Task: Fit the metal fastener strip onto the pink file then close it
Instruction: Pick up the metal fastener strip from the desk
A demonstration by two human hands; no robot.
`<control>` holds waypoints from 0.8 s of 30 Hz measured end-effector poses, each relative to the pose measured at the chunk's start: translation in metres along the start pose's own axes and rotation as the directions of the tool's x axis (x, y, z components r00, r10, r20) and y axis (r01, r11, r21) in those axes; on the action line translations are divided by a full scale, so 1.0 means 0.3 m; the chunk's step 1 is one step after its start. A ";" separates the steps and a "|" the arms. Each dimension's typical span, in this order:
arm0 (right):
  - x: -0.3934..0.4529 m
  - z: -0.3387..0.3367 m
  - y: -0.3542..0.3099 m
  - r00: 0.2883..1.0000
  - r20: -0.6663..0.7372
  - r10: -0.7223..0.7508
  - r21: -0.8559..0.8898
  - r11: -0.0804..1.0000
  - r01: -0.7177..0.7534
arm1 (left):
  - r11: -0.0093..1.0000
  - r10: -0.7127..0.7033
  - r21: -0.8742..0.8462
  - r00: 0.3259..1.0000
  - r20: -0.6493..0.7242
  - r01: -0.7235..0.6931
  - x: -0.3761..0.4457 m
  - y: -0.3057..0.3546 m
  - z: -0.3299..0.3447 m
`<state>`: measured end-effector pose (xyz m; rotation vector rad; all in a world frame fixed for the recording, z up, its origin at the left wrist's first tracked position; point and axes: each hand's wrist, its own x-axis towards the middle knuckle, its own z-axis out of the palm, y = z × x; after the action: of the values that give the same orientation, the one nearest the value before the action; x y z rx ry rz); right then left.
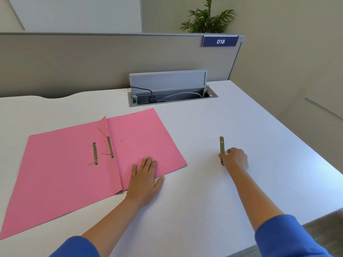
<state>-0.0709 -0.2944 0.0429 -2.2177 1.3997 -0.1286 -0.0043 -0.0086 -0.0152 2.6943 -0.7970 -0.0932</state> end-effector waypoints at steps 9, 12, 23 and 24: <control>0.039 -0.021 -0.034 0.996 0.019 0.083 0.002 0.997 -0.083 | 1.000 -0.003 -0.008 1.000 -0.005 0.003 -0.001 -0.004 0.001; 0.047 -0.022 -0.036 0.996 0.067 0.065 -0.013 0.998 -0.065 | 1.000 0.000 -0.009 1.000 0.001 0.000 -0.003 -0.005 0.005; 0.040 -0.012 -0.052 0.999 -0.035 0.023 -0.095 0.995 -0.026 | 1.000 0.006 -0.004 1.000 -0.001 -0.006 -0.004 -0.005 0.003; 0.042 -0.013 -0.053 0.999 -0.044 0.020 -0.102 0.994 -0.025 | 1.000 0.006 0.002 1.000 0.001 -0.006 -0.003 -0.004 0.002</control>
<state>-0.0533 -0.3015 0.0514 -2.2941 1.4846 -0.0997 -0.0047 -0.0073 -0.0162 2.6936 -0.8058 -0.0926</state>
